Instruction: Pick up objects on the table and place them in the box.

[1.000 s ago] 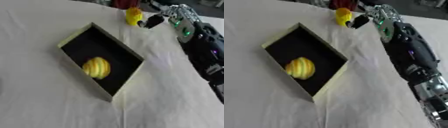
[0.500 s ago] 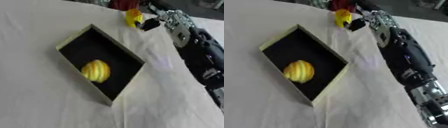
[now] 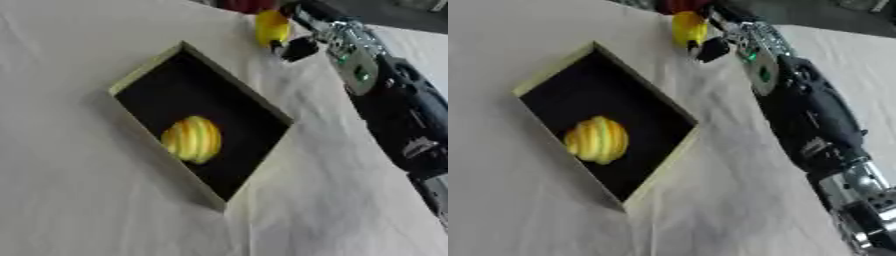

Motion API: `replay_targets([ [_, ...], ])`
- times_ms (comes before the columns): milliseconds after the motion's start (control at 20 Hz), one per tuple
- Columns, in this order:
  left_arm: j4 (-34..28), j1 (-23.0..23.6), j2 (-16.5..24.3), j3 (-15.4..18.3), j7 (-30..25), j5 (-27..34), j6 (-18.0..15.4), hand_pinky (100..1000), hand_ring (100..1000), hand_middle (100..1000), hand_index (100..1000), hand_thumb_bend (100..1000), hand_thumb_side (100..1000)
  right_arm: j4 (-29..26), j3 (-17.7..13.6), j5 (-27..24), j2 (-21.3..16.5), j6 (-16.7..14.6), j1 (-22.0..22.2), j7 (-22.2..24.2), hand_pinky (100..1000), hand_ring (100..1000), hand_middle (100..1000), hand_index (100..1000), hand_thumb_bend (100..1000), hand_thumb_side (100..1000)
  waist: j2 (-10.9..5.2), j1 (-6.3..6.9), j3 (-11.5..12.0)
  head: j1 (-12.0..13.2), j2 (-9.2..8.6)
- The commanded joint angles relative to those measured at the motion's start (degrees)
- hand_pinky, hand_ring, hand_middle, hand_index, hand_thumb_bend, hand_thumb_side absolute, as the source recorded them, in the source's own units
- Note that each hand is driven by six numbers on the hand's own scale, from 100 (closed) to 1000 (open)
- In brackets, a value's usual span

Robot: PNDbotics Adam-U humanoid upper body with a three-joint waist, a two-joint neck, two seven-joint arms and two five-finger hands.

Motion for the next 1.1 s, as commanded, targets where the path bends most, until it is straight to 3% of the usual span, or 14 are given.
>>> replay_targets([
  [50,-0.9,-0.6,1.0,0.3,-0.2,0.0,0.1,869,899,882,805,360,805,-0.6,-0.4,-1.2,-1.3,0.4,-1.1,-0.9,867,823,700,742,100,100,-1.28,0.51,0.0,-0.1,-0.64],
  [400,-0.9,-0.7,0.9,0.2,-0.3,0.2,0.2,870,898,877,805,359,804,-1.1,0.4,-3.2,-1.3,0.7,-0.5,-4.5,832,717,563,620,100,100,-1.66,0.61,0.1,-0.3,-0.63],
  [650,-0.9,-0.3,0.9,0.3,-0.2,0.2,0.3,870,899,875,805,358,804,-3.1,1.4,-5.3,-1.8,-0.1,0.2,-5.5,817,685,554,614,100,100,-2.45,0.87,-0.6,0.1,0.42],
  [900,-0.9,0.8,1.1,0.5,0.0,0.2,0.6,870,898,874,804,360,803,-10.5,4.4,-8.4,-4.2,-0.9,1.5,-3.2,814,677,548,608,100,100,-4.22,1.43,-2.1,1.2,2.6],
  [1100,-0.9,1.4,1.3,0.7,0.2,0.1,0.7,870,898,874,806,361,802,-21.1,8.2,-12.8,-7.2,-1.1,3.2,0.8,811,669,549,608,100,100,-5.62,1.96,-3.7,2.0,4.29],
])
